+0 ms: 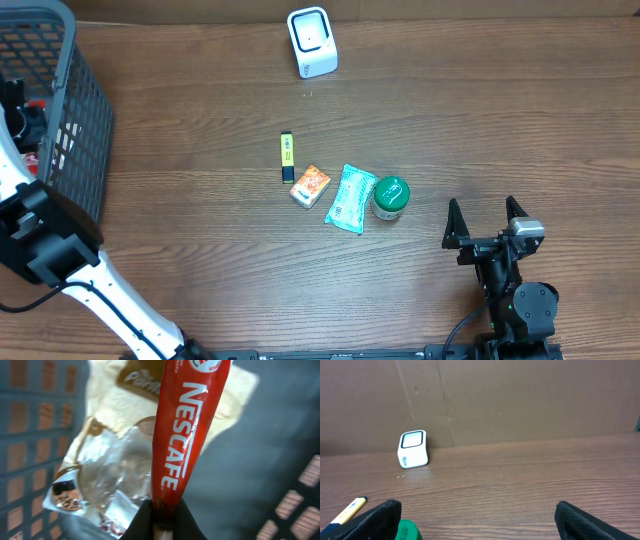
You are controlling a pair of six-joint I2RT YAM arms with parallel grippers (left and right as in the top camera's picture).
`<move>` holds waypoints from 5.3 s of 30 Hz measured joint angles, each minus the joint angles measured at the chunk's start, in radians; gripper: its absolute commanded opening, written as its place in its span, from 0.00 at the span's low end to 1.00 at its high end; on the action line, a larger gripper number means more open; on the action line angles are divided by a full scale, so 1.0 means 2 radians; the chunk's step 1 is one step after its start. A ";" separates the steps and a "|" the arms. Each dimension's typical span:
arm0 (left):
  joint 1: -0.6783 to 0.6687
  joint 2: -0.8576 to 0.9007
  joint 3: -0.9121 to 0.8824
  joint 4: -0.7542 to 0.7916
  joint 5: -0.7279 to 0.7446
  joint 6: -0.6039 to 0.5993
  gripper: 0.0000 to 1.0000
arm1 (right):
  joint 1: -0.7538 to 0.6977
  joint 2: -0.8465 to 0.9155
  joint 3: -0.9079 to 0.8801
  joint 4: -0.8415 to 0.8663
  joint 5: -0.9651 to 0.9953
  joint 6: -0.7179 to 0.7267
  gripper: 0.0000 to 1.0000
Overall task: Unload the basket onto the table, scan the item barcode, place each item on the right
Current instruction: 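Lift the red Nescafe stick up out of the basket, then carry the Nescafe bag to the table and release it left of the yellow stick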
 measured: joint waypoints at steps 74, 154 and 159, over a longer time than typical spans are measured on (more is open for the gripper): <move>0.055 -0.041 -0.237 0.242 0.085 0.042 0.04 | 0.000 0.000 0.000 0.000 0.000 0.000 1.00; -0.379 -0.219 -0.506 0.171 0.096 -0.295 0.92 | 0.000 0.000 0.000 0.000 0.000 0.000 1.00; -0.379 -0.219 -0.506 0.171 0.110 -0.298 1.00 | 0.000 0.000 0.000 0.000 0.000 0.000 1.00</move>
